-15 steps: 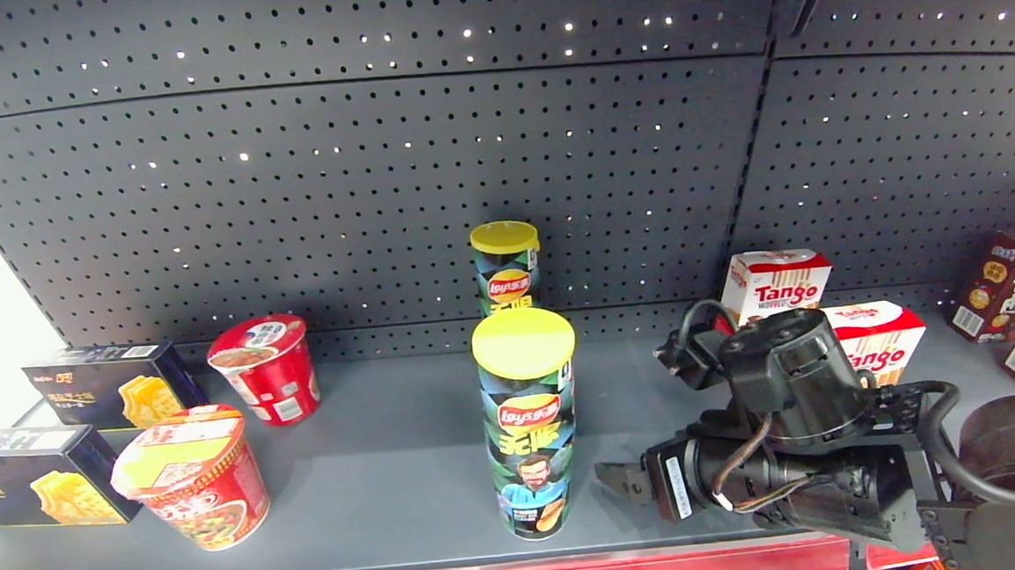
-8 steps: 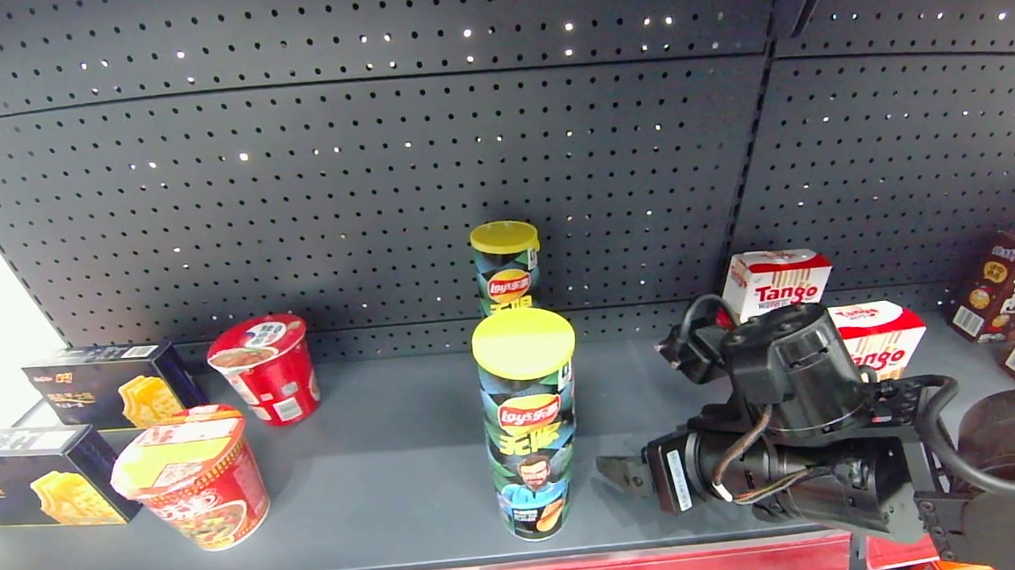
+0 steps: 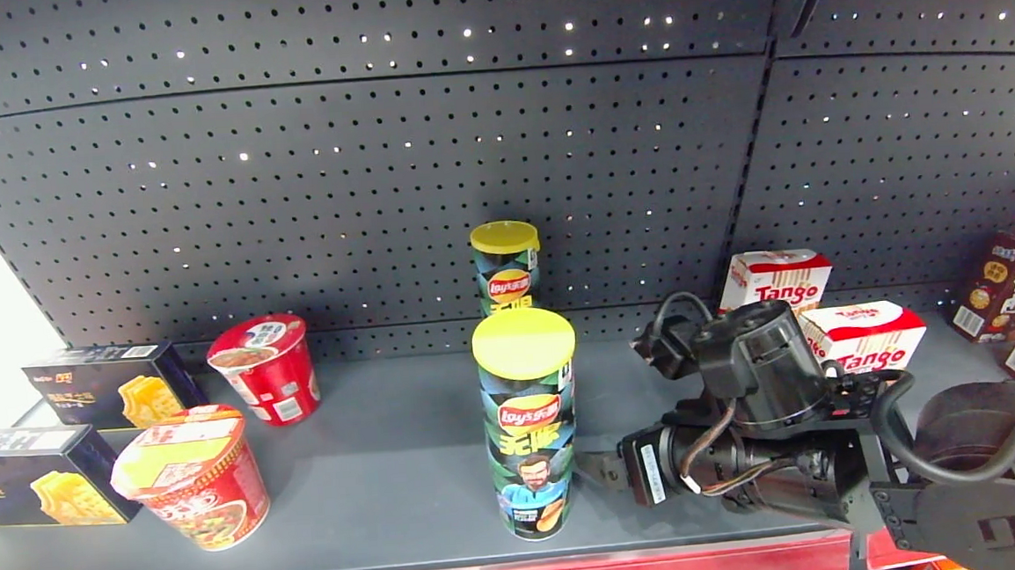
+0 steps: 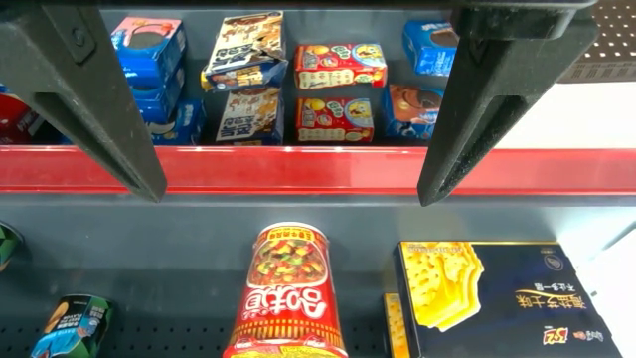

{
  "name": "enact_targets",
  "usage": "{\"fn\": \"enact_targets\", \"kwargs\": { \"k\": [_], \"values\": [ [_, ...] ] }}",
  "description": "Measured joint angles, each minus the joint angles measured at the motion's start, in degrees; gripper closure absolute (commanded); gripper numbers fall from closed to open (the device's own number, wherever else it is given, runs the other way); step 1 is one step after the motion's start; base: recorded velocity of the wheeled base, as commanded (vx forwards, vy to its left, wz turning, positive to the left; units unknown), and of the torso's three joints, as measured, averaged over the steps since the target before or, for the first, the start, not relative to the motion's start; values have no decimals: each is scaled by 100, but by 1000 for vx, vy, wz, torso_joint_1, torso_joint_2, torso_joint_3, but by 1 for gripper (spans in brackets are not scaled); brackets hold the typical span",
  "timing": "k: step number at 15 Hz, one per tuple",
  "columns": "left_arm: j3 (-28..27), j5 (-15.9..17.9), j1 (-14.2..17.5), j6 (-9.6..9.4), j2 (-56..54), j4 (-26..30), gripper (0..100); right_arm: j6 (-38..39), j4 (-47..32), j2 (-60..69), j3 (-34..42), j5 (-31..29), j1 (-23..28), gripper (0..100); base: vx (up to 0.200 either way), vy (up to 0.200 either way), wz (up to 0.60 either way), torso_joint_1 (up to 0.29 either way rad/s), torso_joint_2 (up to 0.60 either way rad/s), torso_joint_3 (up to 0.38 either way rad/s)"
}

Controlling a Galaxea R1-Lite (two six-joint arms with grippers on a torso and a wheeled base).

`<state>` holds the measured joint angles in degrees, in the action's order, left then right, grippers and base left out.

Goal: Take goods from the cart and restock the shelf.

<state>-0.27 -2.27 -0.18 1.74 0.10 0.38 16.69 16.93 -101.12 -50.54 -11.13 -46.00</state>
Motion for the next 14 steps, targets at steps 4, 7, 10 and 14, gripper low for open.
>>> {"fn": "enact_targets", "kwargs": {
  "k": [4,7,10,14],
  "values": [
    [0,-2,0,0,0,2,0,0,0,-43,-33,5,-41,0,0,0,0,0,0,0],
    [0,0,0,0,0,2,0,0,0,-83,-83,2,-69,0,0,0,0,0,0,0],
    [0,0,0,0,0,2,0,0,0,-116,-139,5,-74,0,0,0,0,0,0,0],
    [0,0,0,0,0,0,0,0,1,-128,-141,5,-76,0,0,0,0,0,0,0]
  ]
}}
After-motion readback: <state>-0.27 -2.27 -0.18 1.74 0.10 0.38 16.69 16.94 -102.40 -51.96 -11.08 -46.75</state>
